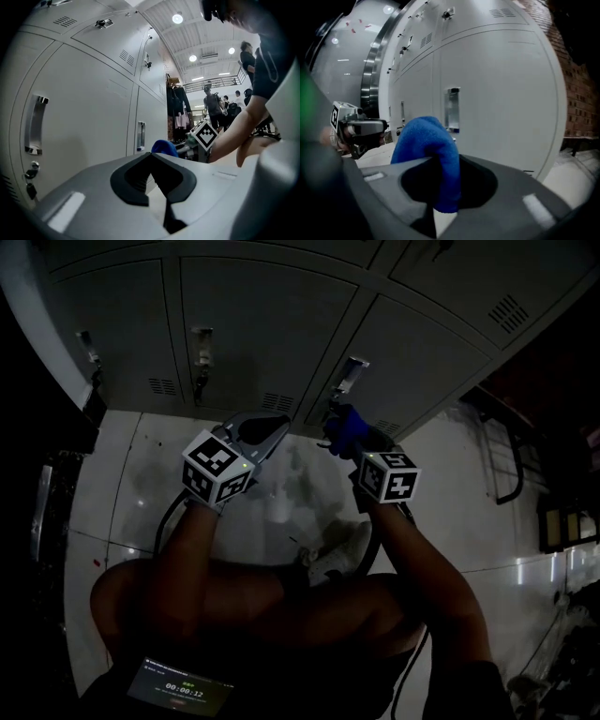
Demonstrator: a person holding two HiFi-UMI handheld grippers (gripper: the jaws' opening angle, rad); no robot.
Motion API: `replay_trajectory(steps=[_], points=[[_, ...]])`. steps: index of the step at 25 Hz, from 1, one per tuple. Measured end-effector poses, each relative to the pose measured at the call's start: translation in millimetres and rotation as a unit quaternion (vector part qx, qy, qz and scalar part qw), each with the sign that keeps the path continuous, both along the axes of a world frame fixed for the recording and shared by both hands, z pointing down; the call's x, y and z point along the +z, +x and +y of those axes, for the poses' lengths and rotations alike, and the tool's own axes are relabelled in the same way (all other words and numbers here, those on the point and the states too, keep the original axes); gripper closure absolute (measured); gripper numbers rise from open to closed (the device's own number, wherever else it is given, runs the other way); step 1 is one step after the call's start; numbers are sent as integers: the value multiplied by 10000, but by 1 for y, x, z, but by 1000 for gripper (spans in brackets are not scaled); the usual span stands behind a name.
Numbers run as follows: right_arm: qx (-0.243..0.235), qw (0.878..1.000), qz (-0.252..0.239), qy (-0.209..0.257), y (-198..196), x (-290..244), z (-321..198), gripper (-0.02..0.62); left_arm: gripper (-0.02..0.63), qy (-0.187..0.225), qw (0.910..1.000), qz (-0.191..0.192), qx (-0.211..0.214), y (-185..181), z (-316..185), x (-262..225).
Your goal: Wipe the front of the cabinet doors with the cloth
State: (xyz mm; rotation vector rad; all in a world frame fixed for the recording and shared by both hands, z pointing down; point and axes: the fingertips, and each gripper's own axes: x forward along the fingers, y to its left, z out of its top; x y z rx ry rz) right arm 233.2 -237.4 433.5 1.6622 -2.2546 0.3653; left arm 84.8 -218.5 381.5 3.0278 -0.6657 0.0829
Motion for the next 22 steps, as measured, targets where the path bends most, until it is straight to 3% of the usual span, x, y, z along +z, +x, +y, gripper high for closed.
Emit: replay_trajectory(steps=[4, 8, 17, 22], points=[[-348, 9990, 159, -222, -48, 35, -13, 520, 600, 18, 10000, 54, -5, -1, 0, -4], [-368, 9983, 321, -328, -60, 66, -35, 520, 600, 14, 9999, 111, -29, -2, -1, -7], [732, 9949, -443, -528, 11, 82, -56, 520, 600, 64, 9999, 111, 44, 1, -2, -8], [936, 9937, -181, -588, 53, 86, -46, 520, 600, 68, 9999, 56, 71, 3, 0, -6]])
